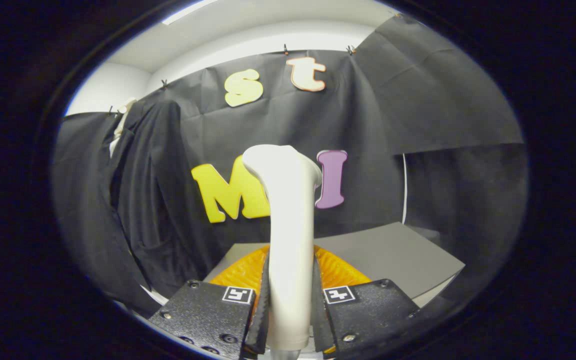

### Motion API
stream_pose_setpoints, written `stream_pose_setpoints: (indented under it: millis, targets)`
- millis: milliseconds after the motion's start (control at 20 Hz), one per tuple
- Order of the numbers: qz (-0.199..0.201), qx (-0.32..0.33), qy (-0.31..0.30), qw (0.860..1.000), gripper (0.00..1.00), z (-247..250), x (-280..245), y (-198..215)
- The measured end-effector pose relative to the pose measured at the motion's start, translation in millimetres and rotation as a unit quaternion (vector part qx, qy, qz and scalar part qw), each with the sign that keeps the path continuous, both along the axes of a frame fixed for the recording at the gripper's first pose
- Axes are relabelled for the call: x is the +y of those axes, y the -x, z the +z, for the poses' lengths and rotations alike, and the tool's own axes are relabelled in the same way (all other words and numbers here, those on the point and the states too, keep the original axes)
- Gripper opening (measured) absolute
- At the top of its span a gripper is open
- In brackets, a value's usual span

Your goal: Iron the clothes twice with a garment steamer, once on the left side and once on the right side.

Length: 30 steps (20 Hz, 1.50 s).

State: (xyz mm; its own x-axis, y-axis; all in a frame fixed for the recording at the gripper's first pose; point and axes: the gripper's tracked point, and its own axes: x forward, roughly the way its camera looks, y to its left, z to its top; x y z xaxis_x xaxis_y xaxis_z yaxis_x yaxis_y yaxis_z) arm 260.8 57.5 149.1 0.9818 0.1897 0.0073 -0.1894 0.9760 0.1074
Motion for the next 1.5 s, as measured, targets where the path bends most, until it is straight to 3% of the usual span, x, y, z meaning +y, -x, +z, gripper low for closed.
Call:
stream_pose_setpoints:
  millis: [400,700,1050,1500]
  targets:
    - [-0.004,-0.086,0.014,0.996,0.38,84,98,81]
    - [0.0,-0.133,0.017,0.991,0.38,130,179,111]
    - [0.014,-0.168,0.025,0.985,0.38,166,261,111]
    - [0.03,-0.149,0.049,0.987,0.38,157,321,86]
